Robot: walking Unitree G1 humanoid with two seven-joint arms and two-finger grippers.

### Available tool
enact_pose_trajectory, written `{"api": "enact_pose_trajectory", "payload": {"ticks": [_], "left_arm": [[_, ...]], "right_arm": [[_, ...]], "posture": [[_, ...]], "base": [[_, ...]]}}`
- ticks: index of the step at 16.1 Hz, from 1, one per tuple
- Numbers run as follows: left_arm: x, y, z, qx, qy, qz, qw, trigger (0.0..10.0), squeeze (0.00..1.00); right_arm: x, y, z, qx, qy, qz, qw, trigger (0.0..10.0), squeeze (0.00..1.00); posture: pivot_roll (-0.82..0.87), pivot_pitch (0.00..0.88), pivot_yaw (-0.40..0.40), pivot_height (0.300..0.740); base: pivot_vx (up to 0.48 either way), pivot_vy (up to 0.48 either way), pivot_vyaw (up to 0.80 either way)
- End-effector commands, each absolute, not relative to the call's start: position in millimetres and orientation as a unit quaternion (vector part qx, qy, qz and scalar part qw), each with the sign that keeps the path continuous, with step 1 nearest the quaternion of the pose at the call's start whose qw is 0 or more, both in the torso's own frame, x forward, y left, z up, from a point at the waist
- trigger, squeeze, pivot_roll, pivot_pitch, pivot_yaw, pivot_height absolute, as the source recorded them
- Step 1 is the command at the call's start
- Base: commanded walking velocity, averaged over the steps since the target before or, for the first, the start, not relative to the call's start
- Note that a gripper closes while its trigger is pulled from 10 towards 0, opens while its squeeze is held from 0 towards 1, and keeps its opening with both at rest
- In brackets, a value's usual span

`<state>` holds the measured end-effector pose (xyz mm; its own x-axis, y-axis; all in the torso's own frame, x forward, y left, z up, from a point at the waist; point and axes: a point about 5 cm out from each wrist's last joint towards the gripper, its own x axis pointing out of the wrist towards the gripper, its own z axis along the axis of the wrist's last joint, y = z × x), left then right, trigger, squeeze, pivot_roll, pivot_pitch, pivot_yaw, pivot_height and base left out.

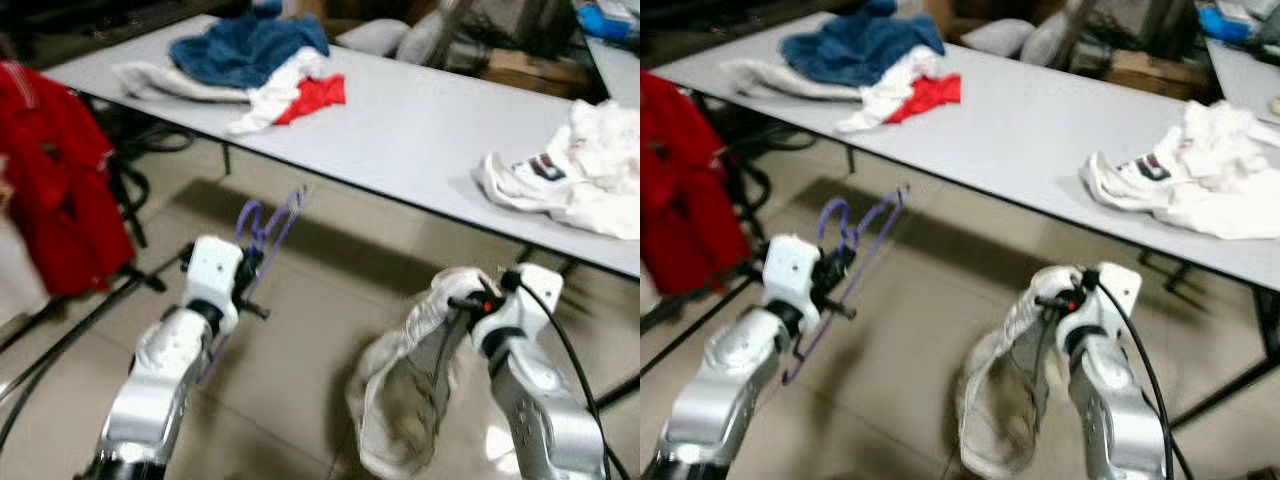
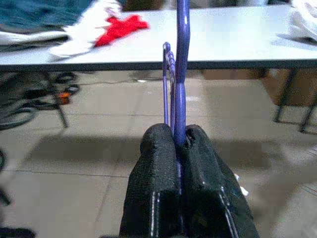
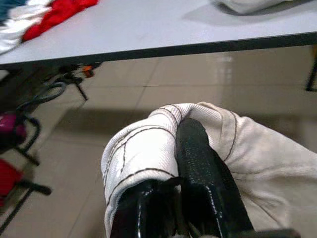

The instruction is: Hang hanger

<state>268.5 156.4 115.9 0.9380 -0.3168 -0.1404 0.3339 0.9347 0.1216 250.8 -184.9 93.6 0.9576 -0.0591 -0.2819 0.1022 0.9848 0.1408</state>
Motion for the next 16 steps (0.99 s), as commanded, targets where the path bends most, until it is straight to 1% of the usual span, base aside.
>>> {"api": "enact_pose_trajectory", "payload": {"ticks": [1, 6, 8, 11, 16], "left_arm": [[268.9, 152.8, 119.0, 0.06, 0.052, -0.173, 0.982, 10.0, 0.0], [269.3, 153.1, 124.9, 0.047, 0.041, -0.176, 0.982, 10.0, 0.0], [268.4, 155.8, 125.7, 0.047, 0.043, -0.173, 0.983, 10.0, 0.0], [268.4, 155.2, 128.7, 0.048, 0.038, -0.181, 0.982, 10.0, 0.0], [272.1, 155.1, 139.7, 0.056, 0.024, -0.198, 0.978, 10.0, 0.0]], "right_arm": [[255.0, -188.6, 112.3, 0.075, 0.103, -0.046, 0.991, 10.0, 0.0], [259.4, -189.9, 117.6, 0.079, 0.093, -0.052, 0.991, 10.0, 0.0], [260.5, -187.5, 119.9, 0.086, 0.091, -0.047, 0.991, 10.0, 0.0], [261.4, -186.1, 125.7, 0.093, 0.08, -0.043, 0.992, 10.0, 0.0], [263.9, -189.2, 155.9, 0.088, 0.034, -0.036, 0.995, 10.0, 0.0]], "posture": [[0.02, 0.028, -0.04, 0.74], [0.03, 0.033, -0.04, 0.74], [0.03, 0.038, -0.046, 0.74], [0.03, 0.036, -0.044, 0.74], [0.02, 0.031, -0.033, 0.74]], "base": [[0.0, 0.0, 0.0], [0.0, 0.0, 0.0], [0.251, 0.0, 0.0], [0.309, 0.0, -0.7], [0.37, 0.0, -0.8]]}}
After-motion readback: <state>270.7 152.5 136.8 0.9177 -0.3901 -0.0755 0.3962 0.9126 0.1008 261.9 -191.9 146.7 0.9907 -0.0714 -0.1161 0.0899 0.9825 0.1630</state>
